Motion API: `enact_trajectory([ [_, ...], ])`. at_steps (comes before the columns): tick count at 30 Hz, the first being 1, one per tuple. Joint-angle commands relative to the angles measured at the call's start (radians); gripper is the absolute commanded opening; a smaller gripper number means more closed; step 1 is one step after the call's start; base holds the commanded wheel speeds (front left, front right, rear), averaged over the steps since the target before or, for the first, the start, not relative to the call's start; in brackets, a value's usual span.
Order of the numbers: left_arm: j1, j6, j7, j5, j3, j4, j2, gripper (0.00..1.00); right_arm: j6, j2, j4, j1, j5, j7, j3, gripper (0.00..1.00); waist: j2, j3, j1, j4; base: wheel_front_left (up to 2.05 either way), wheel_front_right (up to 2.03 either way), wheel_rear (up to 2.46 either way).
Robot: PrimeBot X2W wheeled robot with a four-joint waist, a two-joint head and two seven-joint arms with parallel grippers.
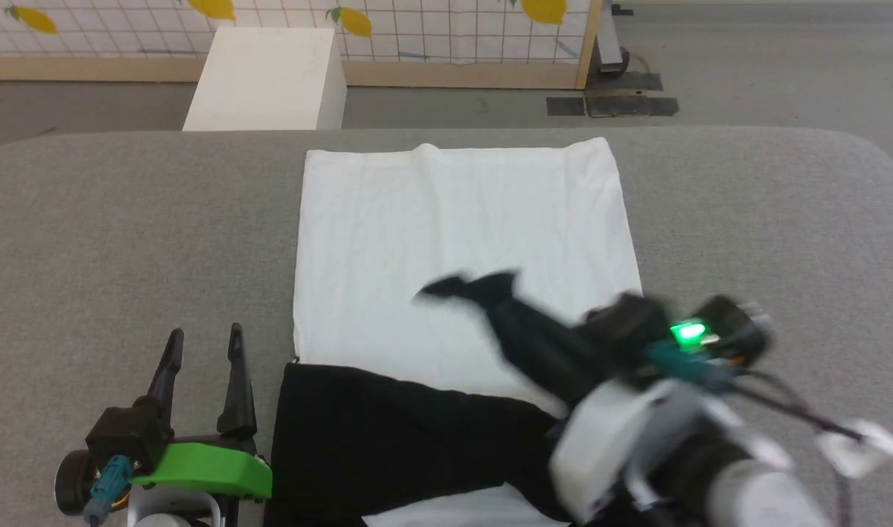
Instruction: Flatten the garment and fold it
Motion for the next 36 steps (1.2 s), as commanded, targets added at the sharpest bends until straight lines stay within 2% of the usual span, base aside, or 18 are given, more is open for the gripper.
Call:
enact_trajectory([
  [1,-0.010,-0.002,-0.005,0.000,-0.002,0.000,0.002,1.00,-0.001,0.017,0.040,-0.016,0.003,-0.022,0.037,0.00,0.0115,0.014,0.0001,0.014,0.00,0.00,0.00],
  [5,-0.019,-0.003,-0.005,-0.006,-0.009,0.001,0.000,1.00,-0.001,0.050,0.215,-0.038,0.020,-0.078,0.172,0.00,0.0115,0.035,0.0001,0.040,0.00,0.00,0.00],
  [8,-0.026,-0.004,-0.005,-0.009,-0.012,0.002,-0.001,1.00,-0.001,0.063,0.327,-0.051,0.028,-0.111,0.233,0.00,0.0115,0.048,0.0001,0.055,0.00,0.00,0.00],
  [17,-0.043,-0.004,-0.005,-0.015,-0.022,0.011,-0.004,1.00,-0.001,0.075,0.595,-0.092,0.033,-0.158,0.297,0.00,0.0115,0.081,0.0001,0.081,0.00,0.00,0.00],
  [18,-0.044,-0.004,-0.005,-0.016,-0.023,0.012,-0.005,1.00,-0.001,0.075,0.610,-0.093,0.038,-0.157,0.299,0.05,0.0115,0.083,0.0001,0.081,0.00,0.00,0.00],
  [19,-0.044,-0.004,-0.005,-0.017,-0.024,0.012,-0.005,1.00,-0.001,0.076,0.623,-0.097,0.044,-0.158,0.304,0.39,0.0115,0.083,0.0001,0.081,0.00,0.00,0.00],
  [20,-0.044,-0.004,-0.005,-0.017,-0.024,0.013,-0.005,1.00,-0.001,0.076,0.628,-0.101,0.052,-0.163,0.307,1.00,0.0115,0.082,0.0001,0.080,0.00,0.00,0.00],
  [23,-0.041,-0.004,-0.005,-0.017,-0.025,0.018,-0.006,1.00,-0.001,0.076,0.617,-0.104,0.097,-0.189,0.295,1.00,0.0115,0.076,0.0001,0.073,0.00,0.00,0.00],
  [26,-0.036,-0.004,-0.005,-0.014,-0.027,0.021,-0.006,1.00,-0.001,0.076,0.564,-0.098,0.136,-0.243,0.241,1.00,0.0115,0.066,0.0001,0.064,0.00,0.00,0.00],
  [30,-0.035,-0.004,-0.005,-0.002,-0.031,0.020,-0.003,1.00,-0.001,0.076,0.463,-0.079,0.141,-0.337,0.107,1.00,0.0115,0.061,0.0001,0.045,0.00,0.00,0.00],
  [36,-0.096,-0.006,-0.002,0.014,-0.056,0.034,0.043,1.00,-0.001,0.076,0.337,-0.042,0.065,-0.412,-0.125,1.00,0.0115,0.100,0.0001,0.006,0.00,0.00,0.00],
])
